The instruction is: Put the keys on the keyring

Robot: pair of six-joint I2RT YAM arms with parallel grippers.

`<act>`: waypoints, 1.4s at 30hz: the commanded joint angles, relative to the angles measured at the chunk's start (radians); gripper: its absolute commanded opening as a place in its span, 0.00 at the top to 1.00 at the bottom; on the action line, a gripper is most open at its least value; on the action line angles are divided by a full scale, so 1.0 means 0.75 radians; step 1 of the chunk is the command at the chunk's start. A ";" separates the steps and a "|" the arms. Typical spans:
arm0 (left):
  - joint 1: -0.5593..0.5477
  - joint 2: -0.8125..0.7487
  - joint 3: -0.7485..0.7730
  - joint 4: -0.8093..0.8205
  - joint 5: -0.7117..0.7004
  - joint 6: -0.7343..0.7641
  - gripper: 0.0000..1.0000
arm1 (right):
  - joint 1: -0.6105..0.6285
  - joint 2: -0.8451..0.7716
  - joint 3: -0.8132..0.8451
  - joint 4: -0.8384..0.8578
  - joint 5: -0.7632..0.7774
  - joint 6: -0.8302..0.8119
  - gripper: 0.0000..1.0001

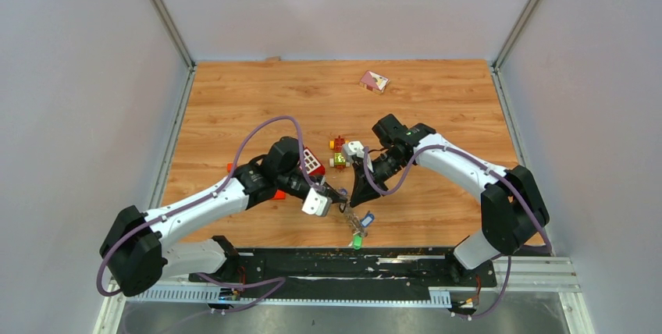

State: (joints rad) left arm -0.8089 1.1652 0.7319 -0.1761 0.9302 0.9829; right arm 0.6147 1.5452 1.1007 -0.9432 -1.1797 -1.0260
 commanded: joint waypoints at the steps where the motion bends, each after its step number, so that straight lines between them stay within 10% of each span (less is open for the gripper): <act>1: 0.003 0.005 0.024 -0.036 0.070 0.033 1.00 | 0.007 -0.007 0.047 0.031 -0.055 0.001 1.00; 42: -0.048 0.007 0.008 -0.163 0.103 0.234 1.00 | -0.037 0.076 0.091 0.065 -0.145 0.122 1.00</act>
State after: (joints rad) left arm -0.8196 1.1687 0.7319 -0.2535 0.9695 1.1316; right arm 0.6075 1.5951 1.1130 -0.9474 -1.2057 -0.9310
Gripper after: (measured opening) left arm 0.003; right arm 0.014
